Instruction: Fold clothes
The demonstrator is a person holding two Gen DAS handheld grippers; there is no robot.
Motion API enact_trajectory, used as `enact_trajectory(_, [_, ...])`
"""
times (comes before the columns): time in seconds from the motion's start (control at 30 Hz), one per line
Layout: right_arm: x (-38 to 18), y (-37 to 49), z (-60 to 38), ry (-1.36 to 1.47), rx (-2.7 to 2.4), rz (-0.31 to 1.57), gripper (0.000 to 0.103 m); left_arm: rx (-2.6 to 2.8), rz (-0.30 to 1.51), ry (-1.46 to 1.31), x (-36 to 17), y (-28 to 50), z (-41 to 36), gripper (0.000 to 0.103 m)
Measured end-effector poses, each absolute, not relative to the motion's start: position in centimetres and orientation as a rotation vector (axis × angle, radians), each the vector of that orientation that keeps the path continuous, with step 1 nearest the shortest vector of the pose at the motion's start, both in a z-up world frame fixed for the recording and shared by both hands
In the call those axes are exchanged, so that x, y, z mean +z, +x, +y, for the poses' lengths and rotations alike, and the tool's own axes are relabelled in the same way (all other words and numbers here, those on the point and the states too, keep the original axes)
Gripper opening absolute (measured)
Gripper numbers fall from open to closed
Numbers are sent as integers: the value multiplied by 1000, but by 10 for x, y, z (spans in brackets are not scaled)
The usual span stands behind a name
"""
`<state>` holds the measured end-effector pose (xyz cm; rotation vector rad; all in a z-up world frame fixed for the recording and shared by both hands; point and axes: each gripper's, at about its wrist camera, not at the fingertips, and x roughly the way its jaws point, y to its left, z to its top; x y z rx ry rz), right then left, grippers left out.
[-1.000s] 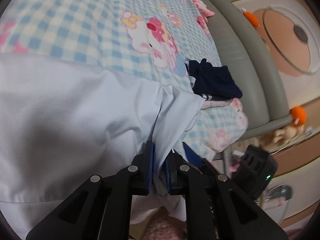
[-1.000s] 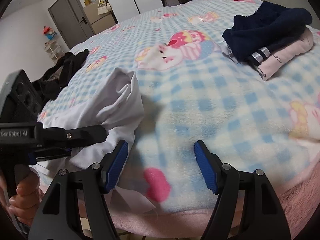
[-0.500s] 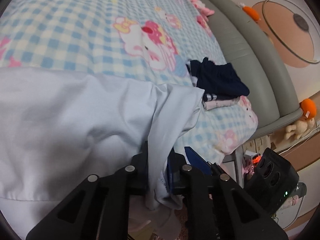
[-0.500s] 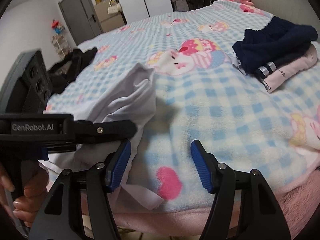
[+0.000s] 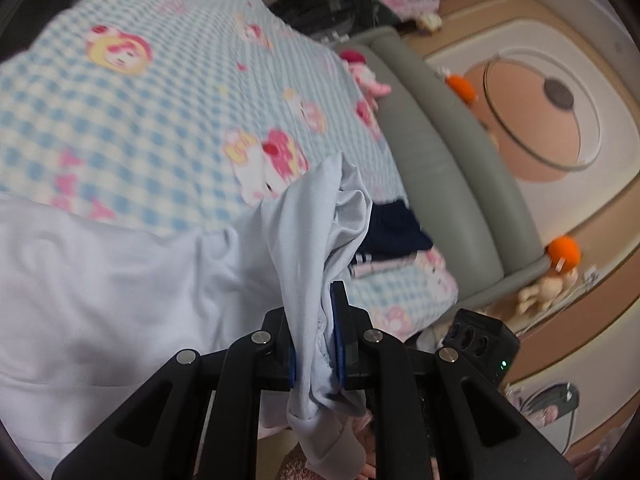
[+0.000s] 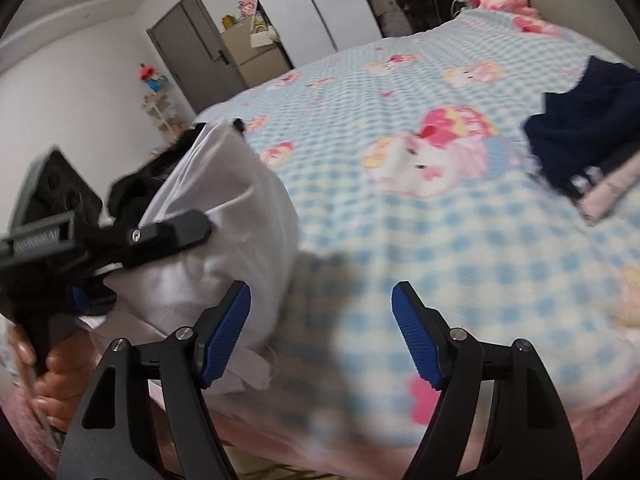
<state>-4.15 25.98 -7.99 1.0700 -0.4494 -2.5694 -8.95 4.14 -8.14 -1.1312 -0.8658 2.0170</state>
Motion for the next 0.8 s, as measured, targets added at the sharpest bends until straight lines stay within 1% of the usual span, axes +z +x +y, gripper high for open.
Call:
enact_trajectory(0.07, [-77,-50,248,1079,-2528,-471,76,2045,-908,-1118,-81,-90,18,14])
enact_trajectory(0.3, [-80,-57,191,1135,-2489,-303,76,2120,-1027,-1125,-92,-91,-59,14])
enact_trajectory(0.53, [-102,-64,170,1283,-2432,-304,76,2037,-1155,-1200,-129,-93,-112,14])
enact_trajectory(0.63, [-107,-67,161,1307,-2417,-279,77,1990,-1210,-1216,-148,-92,-119,20])
enact_trajectory(0.7, [-109,-70,155,1320,-2411,-265,77,1977,-1192,-1222,-155,-89,-114,39])
enact_trajectory(0.77, [-110,-69,150,1327,-2399,-266,77,1978,-1165,-1208,-155,-86,-107,43])
enact_trajectory(0.8, [-110,-69,148,1329,-2395,-260,77,2007,-1131,-1203,-151,-85,-103,40])
